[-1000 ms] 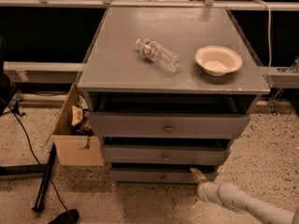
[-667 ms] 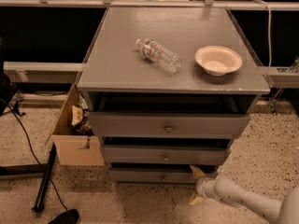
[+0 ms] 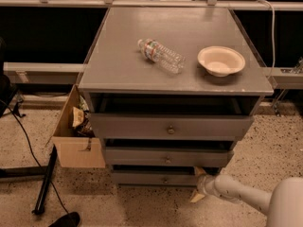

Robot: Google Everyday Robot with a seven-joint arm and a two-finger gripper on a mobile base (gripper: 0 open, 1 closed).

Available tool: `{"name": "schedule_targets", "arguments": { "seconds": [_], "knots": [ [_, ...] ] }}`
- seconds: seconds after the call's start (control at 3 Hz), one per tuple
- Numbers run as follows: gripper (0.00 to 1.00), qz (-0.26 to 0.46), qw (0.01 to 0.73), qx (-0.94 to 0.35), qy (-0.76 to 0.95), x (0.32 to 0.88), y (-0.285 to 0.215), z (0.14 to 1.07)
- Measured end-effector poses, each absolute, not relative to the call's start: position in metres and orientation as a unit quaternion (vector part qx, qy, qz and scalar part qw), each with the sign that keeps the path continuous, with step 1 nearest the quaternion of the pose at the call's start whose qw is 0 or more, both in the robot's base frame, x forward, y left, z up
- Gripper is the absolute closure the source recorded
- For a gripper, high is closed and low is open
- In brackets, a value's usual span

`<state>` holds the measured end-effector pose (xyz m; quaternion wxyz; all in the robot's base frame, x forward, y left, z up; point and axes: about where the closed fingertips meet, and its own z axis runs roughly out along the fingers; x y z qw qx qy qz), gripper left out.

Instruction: Open bottom drawer

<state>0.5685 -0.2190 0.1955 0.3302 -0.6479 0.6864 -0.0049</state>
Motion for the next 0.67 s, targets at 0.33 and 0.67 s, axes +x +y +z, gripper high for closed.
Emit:
{"name": "schedule_targets", "arguments": {
  "seconds": [0.33, 0.67],
  "knots": [
    [0.0, 0.003, 0.324, -0.635, 0.701, 0.581, -0.221, 0.189],
    [0.0, 0.009, 0.309, -0.617, 0.723, 0.592, -0.228, 0.179]
  ]
}}
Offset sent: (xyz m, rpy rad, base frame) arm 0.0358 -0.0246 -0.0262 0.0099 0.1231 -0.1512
